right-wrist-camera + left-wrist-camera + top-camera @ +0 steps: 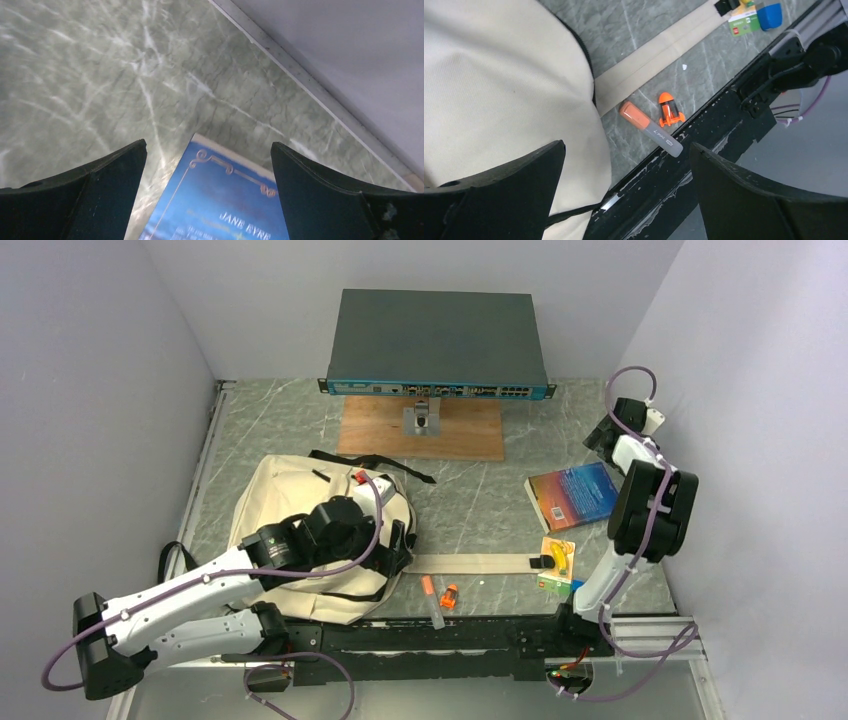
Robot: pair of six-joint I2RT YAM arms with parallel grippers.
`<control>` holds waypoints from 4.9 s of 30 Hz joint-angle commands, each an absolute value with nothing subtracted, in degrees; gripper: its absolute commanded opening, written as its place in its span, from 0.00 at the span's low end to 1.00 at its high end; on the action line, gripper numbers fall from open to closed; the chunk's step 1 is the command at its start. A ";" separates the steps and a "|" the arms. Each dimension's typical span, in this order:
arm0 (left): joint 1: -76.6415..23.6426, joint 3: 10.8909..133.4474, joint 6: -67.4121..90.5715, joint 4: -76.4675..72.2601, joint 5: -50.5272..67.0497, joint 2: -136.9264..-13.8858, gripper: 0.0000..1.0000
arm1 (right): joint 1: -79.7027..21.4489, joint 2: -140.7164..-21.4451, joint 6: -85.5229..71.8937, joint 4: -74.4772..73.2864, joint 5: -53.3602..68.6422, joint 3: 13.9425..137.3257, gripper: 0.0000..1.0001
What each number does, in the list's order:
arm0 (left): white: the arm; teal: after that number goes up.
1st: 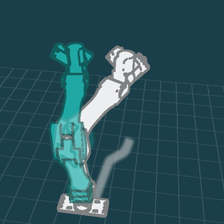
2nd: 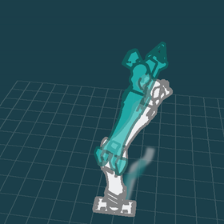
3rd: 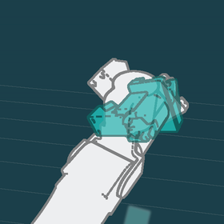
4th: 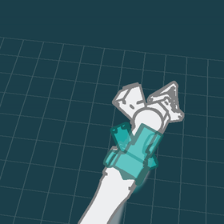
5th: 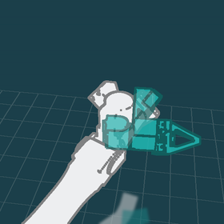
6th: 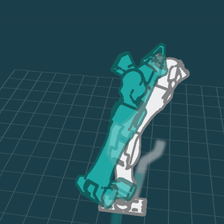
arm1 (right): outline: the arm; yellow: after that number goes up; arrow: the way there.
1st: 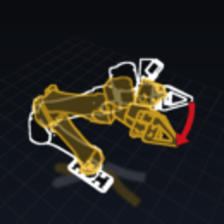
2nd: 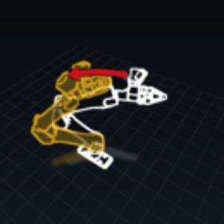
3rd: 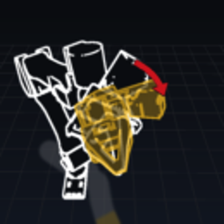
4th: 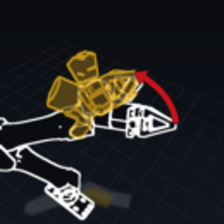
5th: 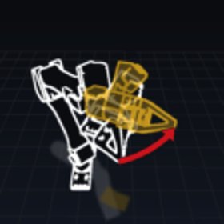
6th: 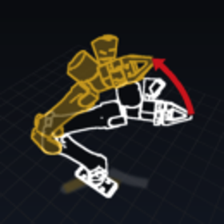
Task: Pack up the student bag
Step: Move the book to the center of the board, then pick up the book from the center of the board.
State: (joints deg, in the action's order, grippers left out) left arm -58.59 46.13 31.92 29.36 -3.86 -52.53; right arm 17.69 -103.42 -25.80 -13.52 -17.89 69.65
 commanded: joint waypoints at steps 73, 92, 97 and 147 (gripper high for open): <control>-52.27 103.68 9.83 28.68 -0.59 -130.42 0.89 | 12.89 -76.73 -30.58 -2.46 38.11 25.28 0.82; -52.47 93.85 21.71 23.98 11.02 -116.77 0.47 | 8.22 -77.76 -33.03 -0.26 35.85 25.16 0.82; -52.41 94.37 23.89 23.26 14.10 -115.74 0.42 | 5.92 -77.77 -34.54 1.44 35.35 25.14 0.82; -47.10 86.86 46.21 12.08 25.31 -102.93 0.00 | 7.84 -77.13 -68.54 53.32 44.45 5.60 0.86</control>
State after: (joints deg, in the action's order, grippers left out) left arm -47.31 86.70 43.72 18.48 21.47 -108.44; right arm 7.84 -73.41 -61.71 36.34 43.18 6.04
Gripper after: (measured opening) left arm 0.022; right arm 0.922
